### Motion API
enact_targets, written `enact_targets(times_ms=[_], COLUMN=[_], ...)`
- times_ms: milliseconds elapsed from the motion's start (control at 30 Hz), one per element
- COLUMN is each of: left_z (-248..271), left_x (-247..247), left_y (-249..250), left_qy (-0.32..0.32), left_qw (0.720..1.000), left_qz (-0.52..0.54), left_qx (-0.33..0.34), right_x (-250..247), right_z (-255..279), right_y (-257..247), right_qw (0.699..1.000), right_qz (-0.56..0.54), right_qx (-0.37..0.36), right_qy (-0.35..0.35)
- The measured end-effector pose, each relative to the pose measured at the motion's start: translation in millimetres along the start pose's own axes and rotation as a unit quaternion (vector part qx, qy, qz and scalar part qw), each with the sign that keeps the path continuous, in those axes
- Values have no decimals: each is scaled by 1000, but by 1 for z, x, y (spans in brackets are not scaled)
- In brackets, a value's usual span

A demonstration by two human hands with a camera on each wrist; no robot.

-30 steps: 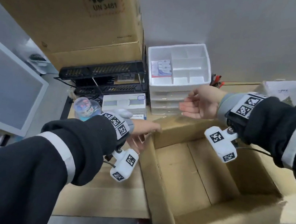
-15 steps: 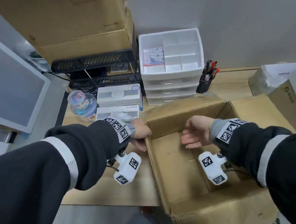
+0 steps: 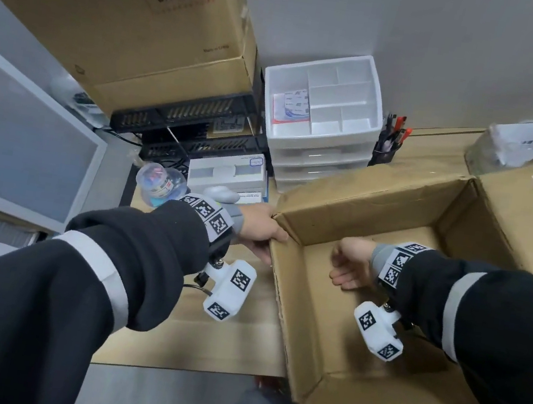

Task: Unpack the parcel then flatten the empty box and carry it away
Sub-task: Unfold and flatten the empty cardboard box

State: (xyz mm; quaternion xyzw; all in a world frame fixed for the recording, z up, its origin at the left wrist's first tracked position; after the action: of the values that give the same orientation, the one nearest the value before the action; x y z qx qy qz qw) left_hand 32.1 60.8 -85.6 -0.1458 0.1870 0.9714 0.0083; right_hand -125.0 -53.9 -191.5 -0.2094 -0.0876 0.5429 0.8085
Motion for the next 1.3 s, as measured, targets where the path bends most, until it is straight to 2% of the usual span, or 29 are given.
enact_targets(times_ms=[233, 567, 1300], left_z=[8, 25, 63], left_x=[-4, -16, -57], left_y=[10, 24, 34], left_qy=[-17, -19, 57], left_qw=[1000, 999, 997], left_qz=[-7, -17, -52], left_qx=[8, 32, 30], right_x=[1, 3, 33], right_z=[-2, -4, 20], right_y=[-8, -17, -40], right_qw=[999, 999, 998], right_qz=[27, 6, 10], right_qx=[-20, -32, -68], right_qy=[23, 37, 0])
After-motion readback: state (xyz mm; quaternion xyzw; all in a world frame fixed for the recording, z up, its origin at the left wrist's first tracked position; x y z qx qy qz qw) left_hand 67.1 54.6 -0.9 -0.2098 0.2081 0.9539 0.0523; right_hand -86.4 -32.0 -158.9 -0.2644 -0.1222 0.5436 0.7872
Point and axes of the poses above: each hand's wrist, its own z-axis away from the middle knuckle, its own x-axis out of the palm, y = z × x, the point moved 7 cm from there along -z, towards the middle knuckle, and after that the axes turned 9 degrees about -x, right-handed, at the moved point
